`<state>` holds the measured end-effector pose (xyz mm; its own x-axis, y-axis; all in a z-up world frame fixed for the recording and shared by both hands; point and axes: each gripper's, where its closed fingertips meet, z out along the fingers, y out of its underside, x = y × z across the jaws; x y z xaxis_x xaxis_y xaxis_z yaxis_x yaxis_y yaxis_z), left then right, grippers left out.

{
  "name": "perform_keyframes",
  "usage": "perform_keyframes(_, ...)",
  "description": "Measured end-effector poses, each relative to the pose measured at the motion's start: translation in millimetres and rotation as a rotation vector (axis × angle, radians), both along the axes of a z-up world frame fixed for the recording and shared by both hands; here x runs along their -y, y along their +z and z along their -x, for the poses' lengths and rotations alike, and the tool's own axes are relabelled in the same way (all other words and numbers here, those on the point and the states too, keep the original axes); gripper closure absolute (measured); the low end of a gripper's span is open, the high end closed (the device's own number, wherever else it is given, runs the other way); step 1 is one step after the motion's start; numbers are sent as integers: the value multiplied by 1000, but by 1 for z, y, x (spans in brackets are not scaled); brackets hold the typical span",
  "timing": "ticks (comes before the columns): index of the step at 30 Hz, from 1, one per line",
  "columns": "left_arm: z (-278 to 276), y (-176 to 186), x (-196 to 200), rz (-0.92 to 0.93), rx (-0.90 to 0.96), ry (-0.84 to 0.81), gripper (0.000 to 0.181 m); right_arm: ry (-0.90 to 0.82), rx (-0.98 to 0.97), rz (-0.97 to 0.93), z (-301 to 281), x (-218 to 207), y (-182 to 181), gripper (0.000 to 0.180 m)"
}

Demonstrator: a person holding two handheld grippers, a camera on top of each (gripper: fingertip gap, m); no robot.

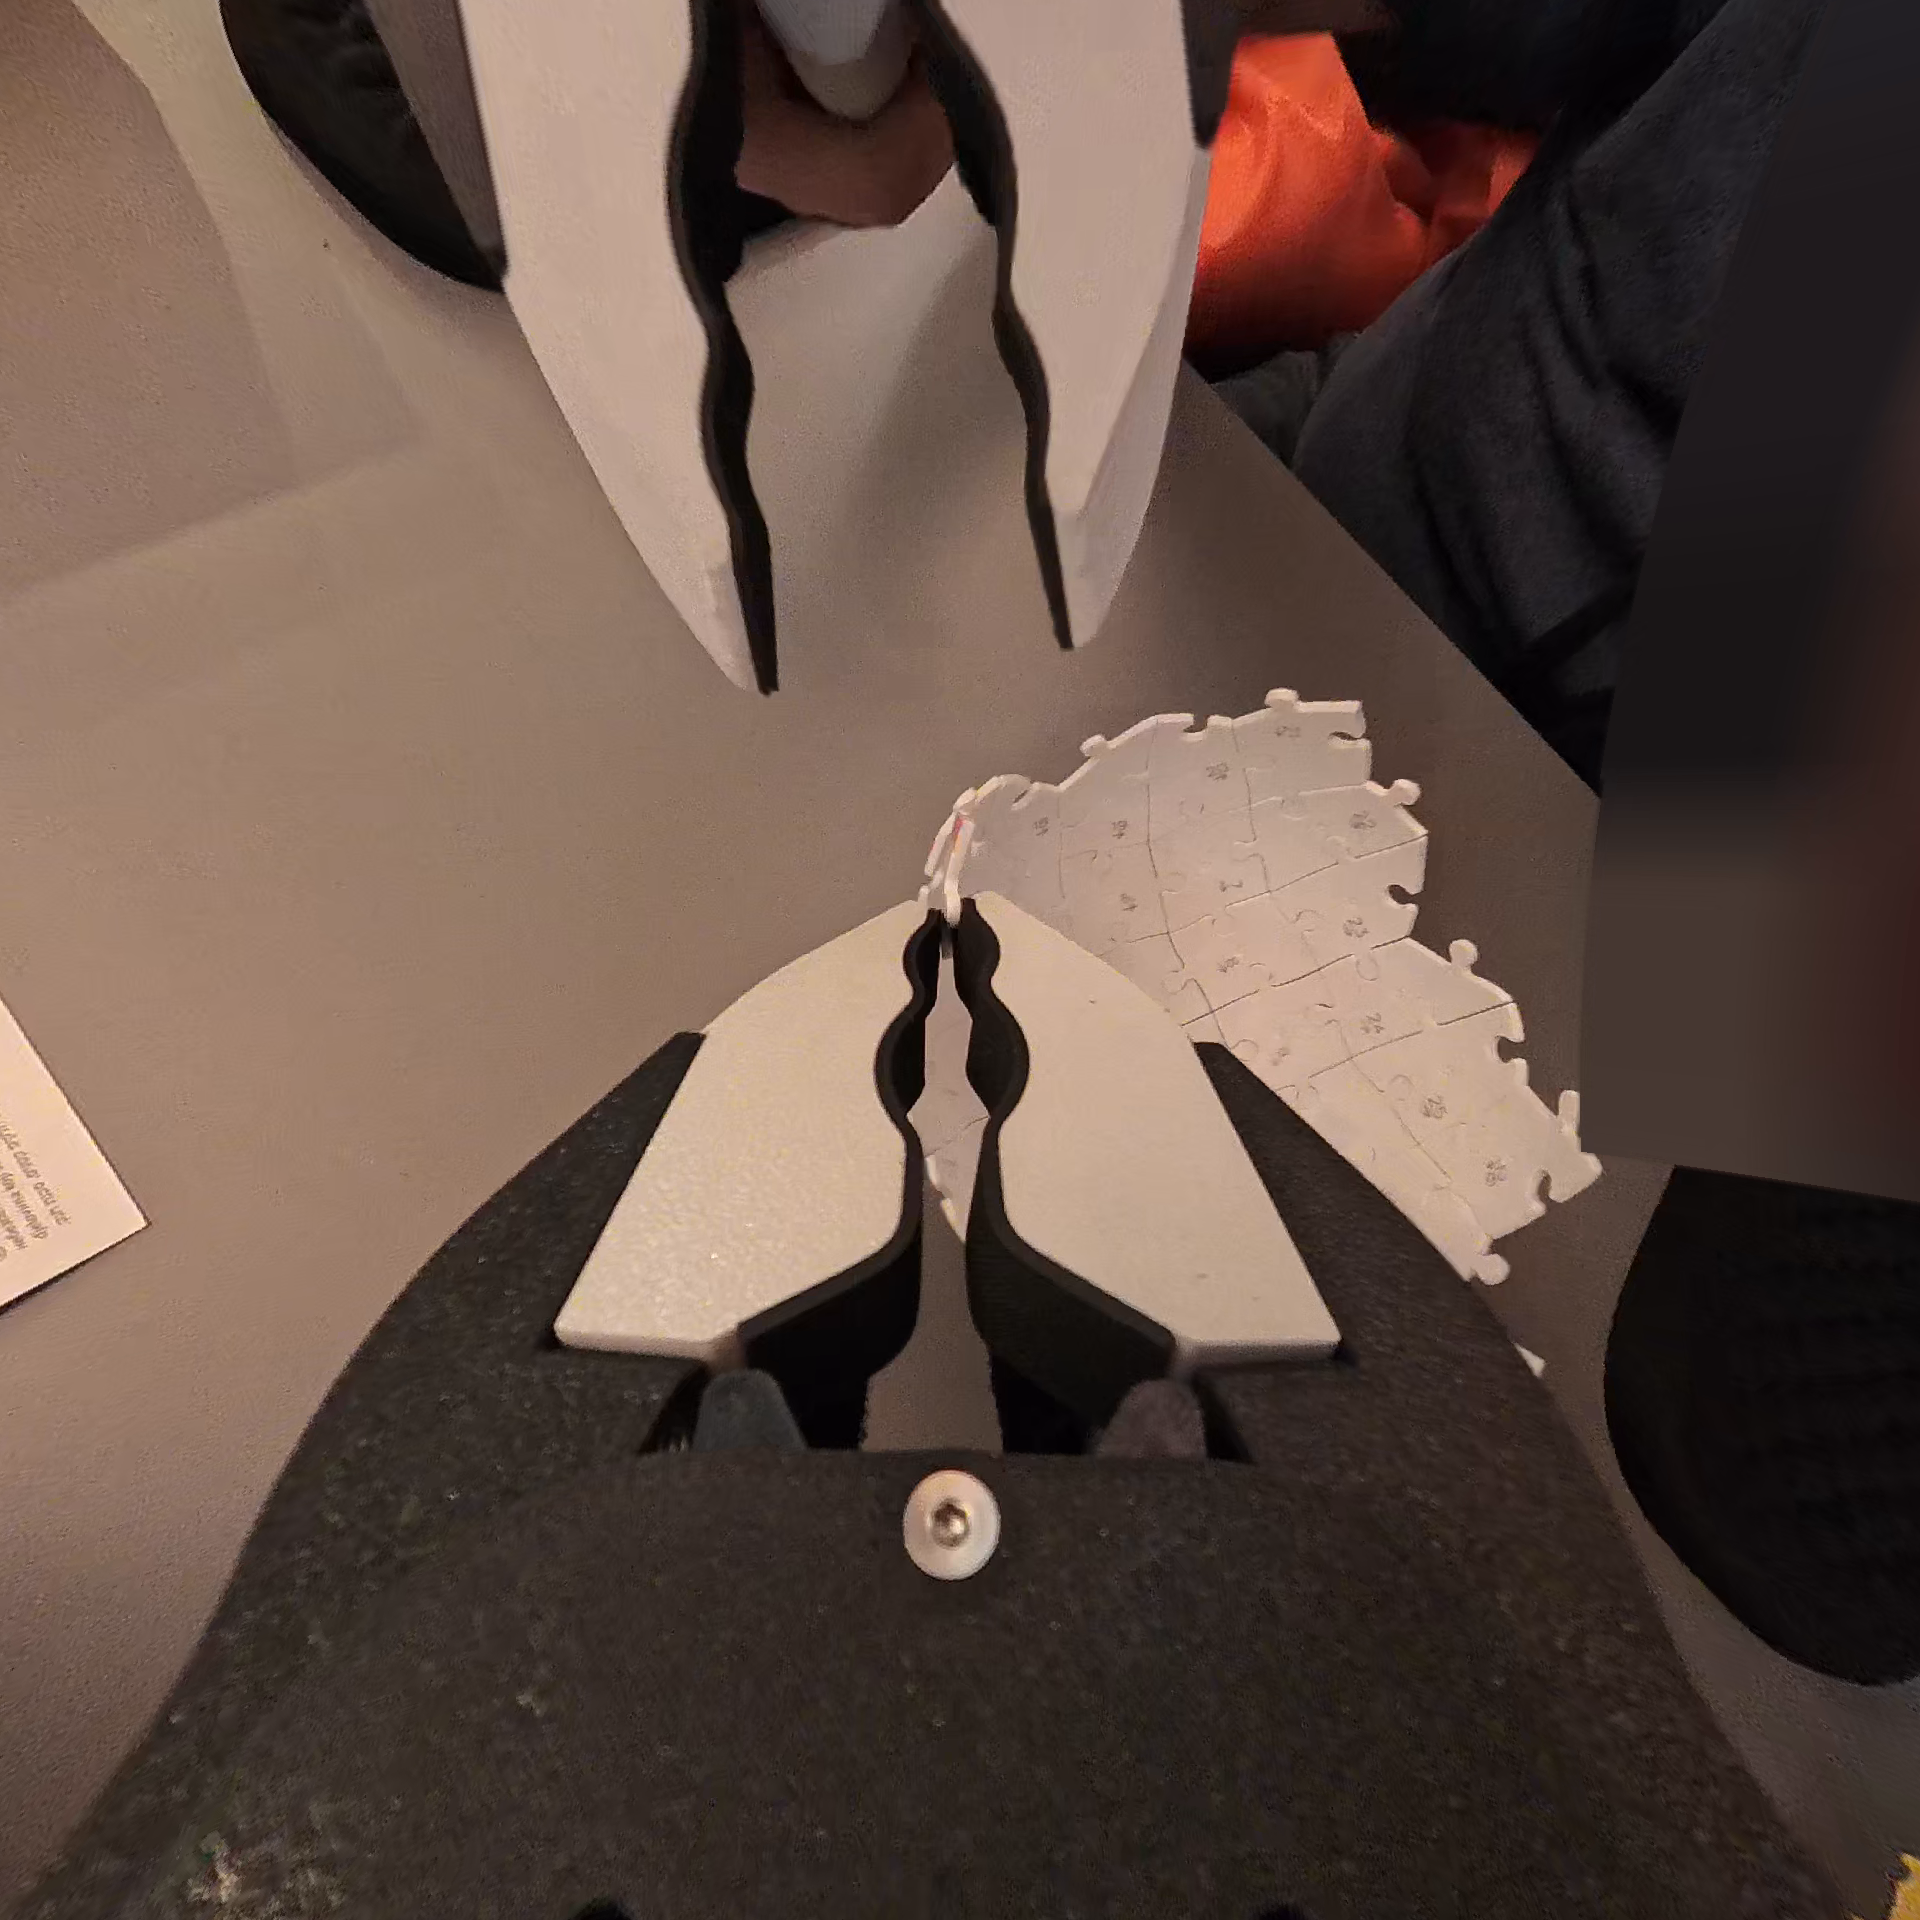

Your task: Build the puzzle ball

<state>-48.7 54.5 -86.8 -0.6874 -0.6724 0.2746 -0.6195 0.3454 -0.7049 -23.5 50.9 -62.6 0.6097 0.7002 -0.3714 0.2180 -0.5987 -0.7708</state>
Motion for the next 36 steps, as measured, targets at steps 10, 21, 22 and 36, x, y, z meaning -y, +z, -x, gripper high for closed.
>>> perform_keyframes(10,-2,-6,-2,-11,4,9,179,-69,187,224,6,-1,-17,142)
perform_keyframes(21,-2,-9,-2,3,-9,4,179,-123,169,353,9,-1,-30,142)
perform_keyframes(22,-2,-9,-2,8,-11,6,179,-119,177,355,10,0,-31,142)
perform_keyframes(36,-4,-8,-1,-1,22,12,179,-126,353,350,12,-7,-37,153)
